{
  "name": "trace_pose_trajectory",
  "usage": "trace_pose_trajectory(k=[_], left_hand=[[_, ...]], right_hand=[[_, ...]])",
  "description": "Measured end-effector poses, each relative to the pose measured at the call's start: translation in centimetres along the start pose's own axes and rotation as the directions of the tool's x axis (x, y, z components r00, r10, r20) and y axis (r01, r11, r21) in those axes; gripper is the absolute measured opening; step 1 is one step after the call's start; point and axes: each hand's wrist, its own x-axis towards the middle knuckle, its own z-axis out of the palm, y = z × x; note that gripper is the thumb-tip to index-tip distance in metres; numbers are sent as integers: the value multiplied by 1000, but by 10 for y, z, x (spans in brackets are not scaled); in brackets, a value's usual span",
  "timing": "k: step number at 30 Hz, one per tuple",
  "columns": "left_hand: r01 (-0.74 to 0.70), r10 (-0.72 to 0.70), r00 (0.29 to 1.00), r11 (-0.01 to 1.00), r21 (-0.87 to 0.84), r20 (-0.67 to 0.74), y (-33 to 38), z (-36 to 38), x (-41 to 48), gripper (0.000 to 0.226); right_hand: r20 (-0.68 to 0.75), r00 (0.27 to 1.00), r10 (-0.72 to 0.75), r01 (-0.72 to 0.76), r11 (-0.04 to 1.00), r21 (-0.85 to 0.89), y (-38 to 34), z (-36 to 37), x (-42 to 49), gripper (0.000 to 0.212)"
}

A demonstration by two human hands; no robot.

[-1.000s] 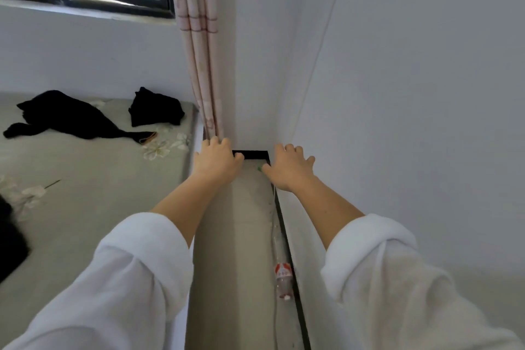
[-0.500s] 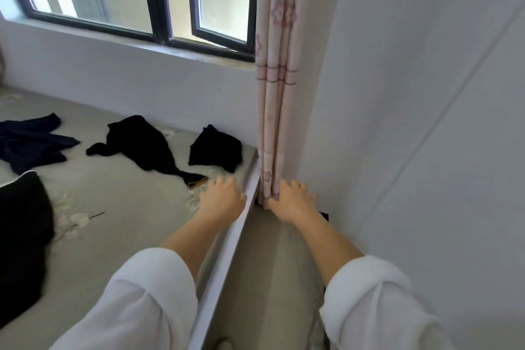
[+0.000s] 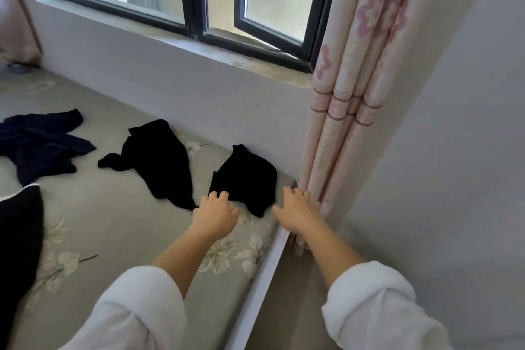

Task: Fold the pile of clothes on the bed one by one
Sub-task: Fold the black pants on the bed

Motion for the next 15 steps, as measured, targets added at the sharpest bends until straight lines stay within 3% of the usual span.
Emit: trace_pose_trajectory(k=[7,15], left_hand=[[200,-196,979,975,-100,51,-21,34,125,47],[454,-416,889,853,-256,191,-47,107,231,54]], right_hand=[[185,979,-88,95,995,-30,2,23,154,58],[378,908,-179,233,967,-101,-1,82,292,60]])
